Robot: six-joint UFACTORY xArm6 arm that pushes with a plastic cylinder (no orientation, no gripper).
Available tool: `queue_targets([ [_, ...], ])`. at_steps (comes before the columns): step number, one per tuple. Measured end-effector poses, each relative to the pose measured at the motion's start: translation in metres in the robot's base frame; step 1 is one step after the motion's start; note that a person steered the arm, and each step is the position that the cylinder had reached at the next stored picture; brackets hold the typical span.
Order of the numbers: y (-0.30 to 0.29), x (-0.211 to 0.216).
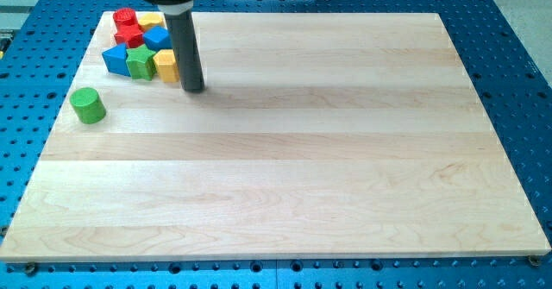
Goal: Move the green circle to the right center
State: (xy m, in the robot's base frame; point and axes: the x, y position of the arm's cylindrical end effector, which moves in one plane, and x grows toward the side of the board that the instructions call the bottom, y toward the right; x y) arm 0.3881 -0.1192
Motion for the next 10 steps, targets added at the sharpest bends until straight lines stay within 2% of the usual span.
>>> queue_targets([
  [1,-0.004,0.052],
  [2,-0.009,0.066],
  [3,-0.063,0.104],
  [4,-0.074,0.112],
  [5,-0.154,0.11],
  [6,-0.17,0.053],
  [7,-0.159,0.015],
  [9,0.018,0.094],
  [10,-0.018,0.129],
])
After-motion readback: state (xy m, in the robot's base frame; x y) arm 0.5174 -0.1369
